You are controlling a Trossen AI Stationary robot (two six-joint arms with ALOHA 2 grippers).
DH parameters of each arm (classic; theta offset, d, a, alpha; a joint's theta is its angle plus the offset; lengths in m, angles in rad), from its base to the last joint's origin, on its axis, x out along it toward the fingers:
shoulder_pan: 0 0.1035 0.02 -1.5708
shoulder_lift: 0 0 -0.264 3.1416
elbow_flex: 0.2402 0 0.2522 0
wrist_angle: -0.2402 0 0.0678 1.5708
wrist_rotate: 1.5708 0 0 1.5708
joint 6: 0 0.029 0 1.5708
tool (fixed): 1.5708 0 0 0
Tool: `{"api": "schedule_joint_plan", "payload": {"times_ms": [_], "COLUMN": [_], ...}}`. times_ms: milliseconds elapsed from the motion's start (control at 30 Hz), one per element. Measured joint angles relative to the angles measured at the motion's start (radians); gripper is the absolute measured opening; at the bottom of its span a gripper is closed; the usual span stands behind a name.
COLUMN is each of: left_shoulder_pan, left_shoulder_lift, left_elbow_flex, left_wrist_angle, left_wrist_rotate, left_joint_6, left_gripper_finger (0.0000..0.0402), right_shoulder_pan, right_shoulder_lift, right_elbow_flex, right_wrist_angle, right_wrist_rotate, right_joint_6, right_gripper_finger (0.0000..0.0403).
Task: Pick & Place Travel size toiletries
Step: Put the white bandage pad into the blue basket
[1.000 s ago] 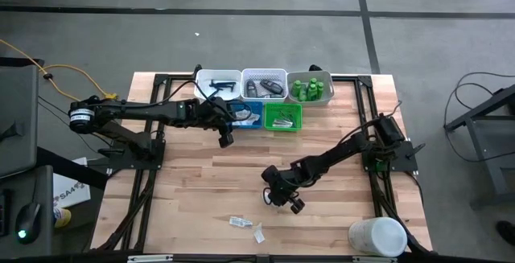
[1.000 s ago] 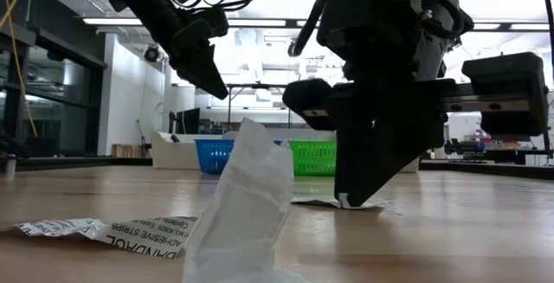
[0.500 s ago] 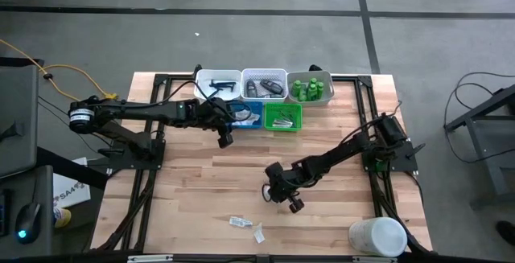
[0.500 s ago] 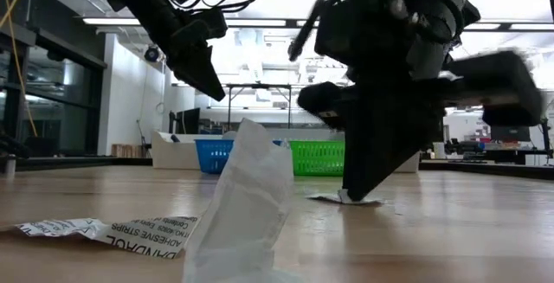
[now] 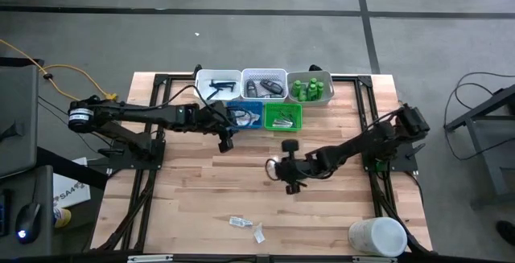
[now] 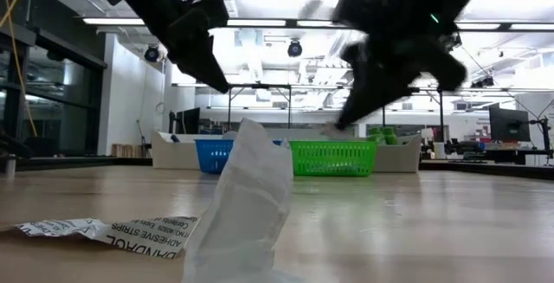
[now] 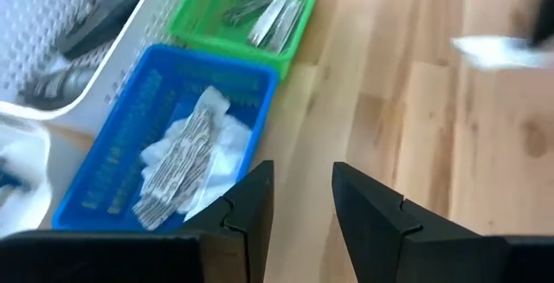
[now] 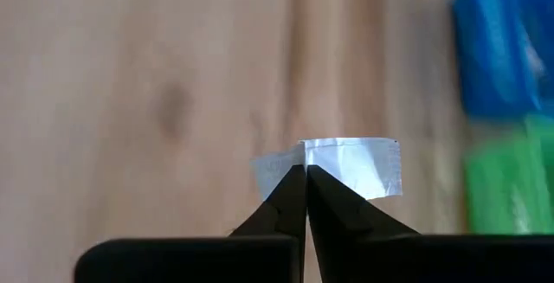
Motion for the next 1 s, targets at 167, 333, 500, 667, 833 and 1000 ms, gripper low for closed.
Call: {"api": "schedule_joint_plan", "payload": {"times_ms": [167,333,500,667,833,1000], "left_shoulder_pan": [-0.061,-0.098,-0.103,-0.103,-0.103,-0.103], "left_shoulder_lift": [0.013,0.013,0.013,0.012,0.02,0.06], "left_elbow_flex": [-0.003,-0.068,-0.134,-0.193,-0.211,-0.209], "left_wrist_angle": [0.041,0.222,0.364,0.486,0.554,0.637], "left_wrist_rotate": [-0.01,-0.011,0.026,0.057,0.082,0.124], "left_joint_6": [0.009,0.083,0.105,0.102,0.112,0.153], "left_gripper_finger": [0.012,0.012,0.012,0.012,0.0123,0.0159], "right_shoulder_pan": [0.016,0.051,0.064,0.061,0.013,-0.035], "right_shoulder_lift": [-0.067,-0.108,-0.117,-0.117,-0.119,-0.119], "right_elbow_flex": [-0.171,-0.298,-0.338,-0.374,-0.458,-0.542], "right_wrist_angle": [0.172,0.415,0.547,0.642,0.813,1.063], "right_wrist_rotate": [0.081,0.105,0.099,0.094,0.016,-0.132], "right_joint_6": [0.099,0.111,0.085,0.043,0.027,-0.008], "right_gripper_finger": [0.0003,0.0003,0.0003,0.0003,0.0003,0.0003]}}
